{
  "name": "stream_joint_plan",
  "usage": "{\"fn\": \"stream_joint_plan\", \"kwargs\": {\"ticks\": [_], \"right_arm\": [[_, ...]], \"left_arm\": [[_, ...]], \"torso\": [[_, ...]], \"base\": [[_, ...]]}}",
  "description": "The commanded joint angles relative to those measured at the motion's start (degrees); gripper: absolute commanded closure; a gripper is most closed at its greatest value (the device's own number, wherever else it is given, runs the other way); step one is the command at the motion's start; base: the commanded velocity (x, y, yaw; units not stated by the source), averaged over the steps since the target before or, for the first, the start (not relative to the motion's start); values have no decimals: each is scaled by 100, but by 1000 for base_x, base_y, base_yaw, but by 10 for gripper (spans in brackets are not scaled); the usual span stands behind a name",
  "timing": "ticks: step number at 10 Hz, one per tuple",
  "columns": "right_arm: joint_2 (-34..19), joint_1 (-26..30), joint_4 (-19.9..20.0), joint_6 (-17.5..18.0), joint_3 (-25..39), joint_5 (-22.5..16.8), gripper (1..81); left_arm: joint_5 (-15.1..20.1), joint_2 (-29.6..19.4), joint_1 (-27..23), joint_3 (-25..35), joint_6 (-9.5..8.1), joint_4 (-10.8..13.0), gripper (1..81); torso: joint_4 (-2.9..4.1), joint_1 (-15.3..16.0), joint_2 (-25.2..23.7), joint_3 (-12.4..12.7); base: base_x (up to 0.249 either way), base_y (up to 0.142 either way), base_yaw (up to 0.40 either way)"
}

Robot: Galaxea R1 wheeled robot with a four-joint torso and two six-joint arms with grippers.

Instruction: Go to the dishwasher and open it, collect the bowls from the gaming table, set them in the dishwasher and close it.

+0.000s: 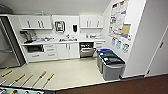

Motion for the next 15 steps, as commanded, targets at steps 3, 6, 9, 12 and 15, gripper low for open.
{"fn": "stream_joint_plan", "kwargs": {"ticks": [3, 6, 9, 12, 15], "right_arm": [[-68, 240, -48, -5, -23, -264, 811], [-68, 240, -48, -13, -31, -264, 811], [-76, 231, -48, -13, -31, -264, 811], [-76, 223, -56, -13, -40, -263, 811], [-68, 223, -56, -13, -40, -264, 811]], "left_arm": [[249, -7, -241, 11, 53, 38, 811], [249, -7, -241, 11, 53, 38, 811], [249, -7, -241, 11, 53, 29, 811], [249, -7, -241, 11, 53, 29, 811], [249, -16, -241, 11, 53, 29, 811]], "torso": [[0, 2, 2, 0], [0, -2, 0, 0], [0, -2, 0, 0], [0, 0, 0, 0], [0, 0, 0, 0]], "base": [[217, -41, 0], [222, -63, 0], [222, -66, 0], [219, -23, 0], [205, 0, 0]]}}
